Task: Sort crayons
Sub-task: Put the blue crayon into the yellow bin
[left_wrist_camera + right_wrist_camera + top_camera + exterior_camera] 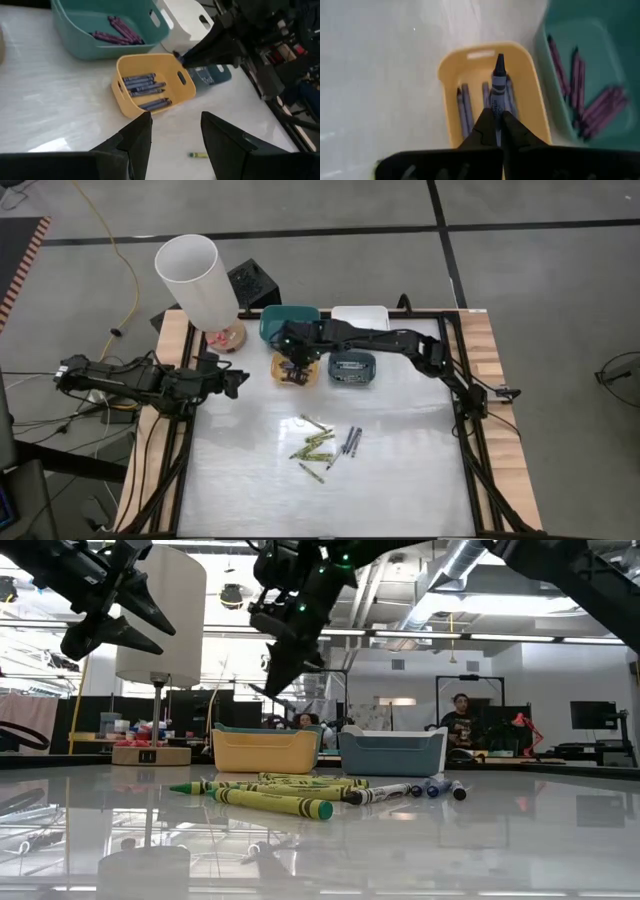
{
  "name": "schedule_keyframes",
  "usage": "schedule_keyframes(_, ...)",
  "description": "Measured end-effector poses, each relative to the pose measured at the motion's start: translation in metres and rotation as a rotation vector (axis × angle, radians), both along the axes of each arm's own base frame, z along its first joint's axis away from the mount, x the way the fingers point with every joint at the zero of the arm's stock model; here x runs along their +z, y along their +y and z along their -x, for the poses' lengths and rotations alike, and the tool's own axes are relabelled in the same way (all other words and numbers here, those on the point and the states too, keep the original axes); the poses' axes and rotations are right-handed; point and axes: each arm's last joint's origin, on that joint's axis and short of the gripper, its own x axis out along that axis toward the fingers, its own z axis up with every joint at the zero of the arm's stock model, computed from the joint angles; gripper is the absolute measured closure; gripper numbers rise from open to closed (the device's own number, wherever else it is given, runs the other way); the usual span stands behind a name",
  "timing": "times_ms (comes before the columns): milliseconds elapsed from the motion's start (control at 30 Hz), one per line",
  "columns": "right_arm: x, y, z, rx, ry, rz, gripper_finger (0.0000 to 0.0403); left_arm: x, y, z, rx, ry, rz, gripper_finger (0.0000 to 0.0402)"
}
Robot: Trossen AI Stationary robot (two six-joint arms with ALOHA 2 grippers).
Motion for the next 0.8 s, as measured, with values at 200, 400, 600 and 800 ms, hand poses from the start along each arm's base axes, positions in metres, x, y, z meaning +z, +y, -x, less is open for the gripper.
schedule_keyframes(200,-0.008,-0.002,-0.011,0.152,-0.024,0.116,0.04,0.0,0.001,0.001,0.046,-0.004,-0.024,0.0242)
schedule_keyframes(400,-0.028,-0.003,-0.018,0.235,0.032,0.16,0.04,0.0,0.002,0.001,0.062,0.0,-0.033,0.0242)
schedule_keyframes(600,-0.043,-0.006,-0.018,0.248,0.098,0.148,0.04,-0.001,0.002,0.002,0.062,0.012,-0.036,0.0242)
schedule_keyframes(800,-0.053,-0.01,-0.019,0.242,0.119,0.126,0.04,-0.001,0.002,0.002,0.063,0.015,-0.037,0.0242)
